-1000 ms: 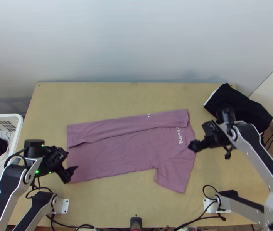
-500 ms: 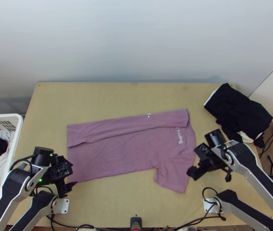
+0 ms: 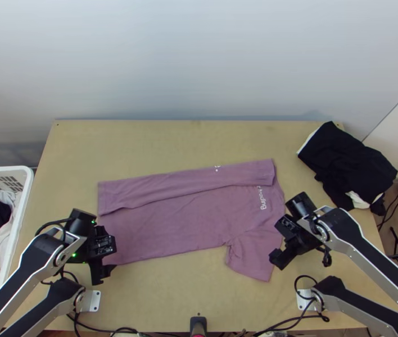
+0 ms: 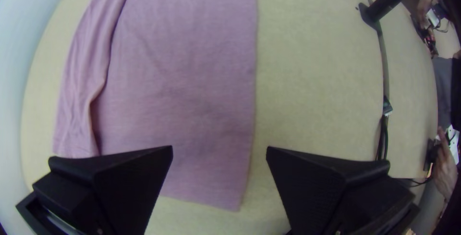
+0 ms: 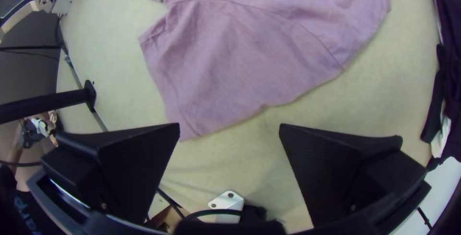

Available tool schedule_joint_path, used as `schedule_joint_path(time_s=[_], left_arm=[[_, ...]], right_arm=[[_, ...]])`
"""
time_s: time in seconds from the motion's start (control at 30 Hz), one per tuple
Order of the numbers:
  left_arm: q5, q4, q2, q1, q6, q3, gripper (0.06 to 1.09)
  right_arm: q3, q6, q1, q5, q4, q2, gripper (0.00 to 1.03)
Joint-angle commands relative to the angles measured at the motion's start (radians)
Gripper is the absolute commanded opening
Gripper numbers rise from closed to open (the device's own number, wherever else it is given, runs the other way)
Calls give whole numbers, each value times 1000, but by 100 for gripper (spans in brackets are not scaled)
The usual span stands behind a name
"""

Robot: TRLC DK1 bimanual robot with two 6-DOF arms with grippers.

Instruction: Fold the t-shirt

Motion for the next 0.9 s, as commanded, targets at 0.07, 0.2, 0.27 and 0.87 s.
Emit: schedule_joint_path(time_s=[0.07,0.2,0.27,0.87], left_arm=[[-12,22,51,-16,18,6,100],[-15,22,49,-16,32,-5,100],[-15,22,40,-16,38,-12,100],[-36,27,33,-19,77,-48,97]], right_arm=[[6,47,100,71,37,104,93],[14,51,107,92,80,172,93],[12,51,106,126,90,205,93],[8,59,118,227,183,308,69]])
